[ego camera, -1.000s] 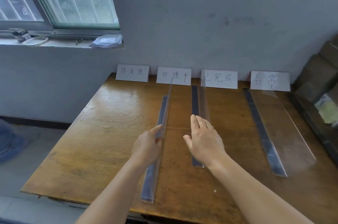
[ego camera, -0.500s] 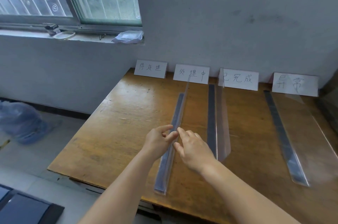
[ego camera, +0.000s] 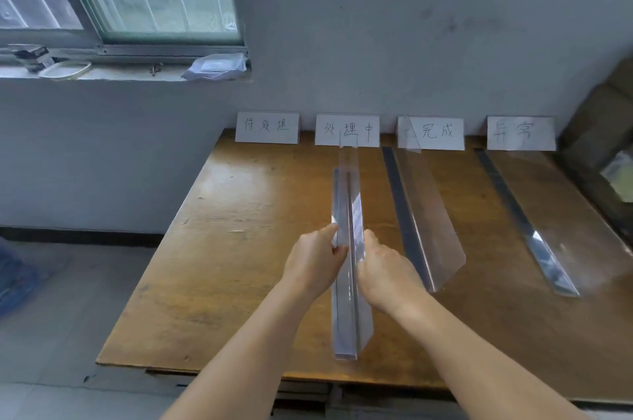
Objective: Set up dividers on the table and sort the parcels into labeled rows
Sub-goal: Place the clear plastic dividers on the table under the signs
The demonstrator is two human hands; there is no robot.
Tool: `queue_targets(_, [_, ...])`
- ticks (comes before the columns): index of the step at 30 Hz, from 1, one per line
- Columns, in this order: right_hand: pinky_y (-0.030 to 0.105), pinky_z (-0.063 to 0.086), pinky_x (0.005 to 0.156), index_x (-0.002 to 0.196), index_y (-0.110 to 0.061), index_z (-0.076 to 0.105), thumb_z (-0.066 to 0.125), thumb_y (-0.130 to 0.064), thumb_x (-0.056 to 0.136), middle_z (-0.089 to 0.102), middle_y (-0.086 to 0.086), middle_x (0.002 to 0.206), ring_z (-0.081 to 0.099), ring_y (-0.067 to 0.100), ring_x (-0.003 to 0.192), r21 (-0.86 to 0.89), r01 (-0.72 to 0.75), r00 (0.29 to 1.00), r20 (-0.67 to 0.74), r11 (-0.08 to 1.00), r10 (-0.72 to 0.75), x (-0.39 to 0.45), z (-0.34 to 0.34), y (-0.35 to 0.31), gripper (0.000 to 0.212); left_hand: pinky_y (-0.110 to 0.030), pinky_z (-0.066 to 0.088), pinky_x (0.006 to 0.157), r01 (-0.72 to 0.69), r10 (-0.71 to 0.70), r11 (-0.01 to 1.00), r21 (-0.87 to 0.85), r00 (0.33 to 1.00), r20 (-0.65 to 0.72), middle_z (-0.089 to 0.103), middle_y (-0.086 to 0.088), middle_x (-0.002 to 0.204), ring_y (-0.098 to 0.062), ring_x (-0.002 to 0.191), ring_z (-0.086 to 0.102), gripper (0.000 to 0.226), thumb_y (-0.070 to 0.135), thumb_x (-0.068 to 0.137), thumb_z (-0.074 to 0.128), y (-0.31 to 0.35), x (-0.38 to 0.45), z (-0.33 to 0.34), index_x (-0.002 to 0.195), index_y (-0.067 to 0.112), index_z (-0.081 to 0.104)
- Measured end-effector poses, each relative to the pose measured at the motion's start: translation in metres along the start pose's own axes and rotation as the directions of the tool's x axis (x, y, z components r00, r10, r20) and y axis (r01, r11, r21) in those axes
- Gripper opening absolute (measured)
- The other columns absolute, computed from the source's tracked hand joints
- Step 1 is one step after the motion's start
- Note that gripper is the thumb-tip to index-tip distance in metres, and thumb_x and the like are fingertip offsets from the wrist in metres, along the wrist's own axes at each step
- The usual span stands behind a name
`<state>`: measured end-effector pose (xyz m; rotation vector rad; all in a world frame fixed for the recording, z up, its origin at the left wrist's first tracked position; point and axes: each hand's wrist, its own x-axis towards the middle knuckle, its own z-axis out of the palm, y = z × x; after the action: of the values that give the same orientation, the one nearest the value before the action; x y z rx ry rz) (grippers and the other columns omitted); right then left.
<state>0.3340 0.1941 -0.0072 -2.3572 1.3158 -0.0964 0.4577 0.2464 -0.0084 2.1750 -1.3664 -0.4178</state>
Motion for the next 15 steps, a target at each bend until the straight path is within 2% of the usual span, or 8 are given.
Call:
queue_targets(3, [0.027, 0.048, 0.061, 0.149, -0.016, 0.014, 0.046, -0.009, 0.092, 0.060, 0.006, 0.115, 0.062, 0.020, 0.083, -0.101, -0.040, 0.998, -0.050, 0.994, 0.035, -0.003, 0.007, -0.012, 0.066, -0.035, 0.042, 0.056, 0.004, -0.004, 0.997, 0.076, 1.000, 0.000, 0.061, -0.007, 0.076, -0.029, 0.070, 0.055, 0.009, 0.013, 0.087, 0.046, -0.004, 0.002, -0.009, 0.086, 0.008, 0.054])
queue_targets(6, [0.030, 0.049, 0.073, 0.151, -0.013, 0.007, 0.049, -0.001, 0.090, 0.048, 0.011, 0.136, 0.060, 0.028, 0.105, -0.148, -0.051, 0.997, -0.060, 0.988, 0.043, -0.007, 0.011, -0.024, 0.075, -0.033, 0.041, 0.056, 0.020, -0.020, 0.990, 0.137, 1.000, -0.004, 0.064, -0.008, 0.086, -0.028, 0.076, 0.059, 0.015, 0.005, 0.089, 0.042, -0.017, 0.000, -0.018, 0.093, 0.009, 0.056])
queue_targets(8, [0.032, 0.049, 0.076, 0.151, -0.013, 0.006, 0.045, 0.003, 0.090, 0.044, 0.012, 0.140, 0.059, 0.029, 0.109, -0.160, -0.041, 0.997, -0.072, 0.986, 0.030, -0.010, 0.014, -0.031, 0.074, -0.032, 0.039, 0.059, 0.018, -0.012, 0.980, 0.200, 0.999, -0.031, 0.066, -0.009, 0.095, -0.028, 0.081, 0.060, 0.025, 0.003, 0.091, 0.040, -0.032, -0.003, -0.024, 0.105, 0.012, 0.059])
queue_targets(10, [0.030, 0.045, 0.072, 0.151, -0.013, 0.007, 0.040, 0.005, 0.091, 0.044, 0.011, 0.139, 0.058, 0.029, 0.107, -0.158, -0.032, 0.996, -0.082, 0.987, 0.020, -0.012, 0.018, -0.040, 0.071, -0.033, 0.037, 0.062, 0.020, -0.008, 0.968, 0.248, 0.999, -0.047, 0.067, -0.010, 0.101, -0.030, 0.088, 0.061, 0.029, 0.002, 0.093, 0.038, -0.049, -0.006, -0.033, 0.111, 0.013, 0.058])
queue_targets(12, [0.028, 0.042, 0.071, 0.151, -0.013, 0.007, 0.036, 0.005, 0.091, 0.045, 0.009, 0.138, 0.058, 0.028, 0.106, -0.145, -0.029, 0.996, -0.090, 0.989, 0.016, -0.013, 0.024, -0.052, 0.069, -0.035, 0.042, 0.067, 0.045, -0.031, 0.956, 0.291, 0.998, -0.050, 0.065, -0.011, 0.104, -0.032, 0.093, 0.062, 0.029, 0.000, 0.093, 0.038, -0.066, -0.009, -0.045, 0.113, 0.011, 0.056])
queue_targets(13, [0.028, 0.042, 0.072, 0.151, -0.014, 0.007, 0.035, 0.005, 0.092, 0.045, 0.009, 0.137, 0.057, 0.027, 0.107, -0.139, -0.029, 0.996, -0.093, 0.990, 0.016, -0.014, 0.027, -0.059, 0.068, -0.036, 0.043, 0.069, 0.067, -0.053, 0.949, 0.308, 0.997, -0.053, 0.064, -0.012, 0.104, -0.032, 0.093, 0.062, 0.028, -0.001, 0.093, 0.037, -0.075, -0.011, -0.051, 0.111, 0.010, 0.056])
queue_targets(15, [0.030, 0.045, 0.077, 0.151, -0.014, 0.007, 0.032, 0.005, 0.092, 0.044, 0.008, 0.138, 0.056, 0.027, 0.109, -0.128, -0.025, 0.996, -0.086, 0.991, 0.014, -0.013, 0.034, -0.072, 0.067, -0.034, 0.041, 0.064, 0.120, -0.106, 0.938, 0.327, 0.993, -0.060, 0.062, -0.011, 0.097, -0.032, 0.081, 0.058, 0.023, -0.004, 0.091, 0.035, -0.092, -0.017, -0.065, 0.097, 0.011, 0.052])
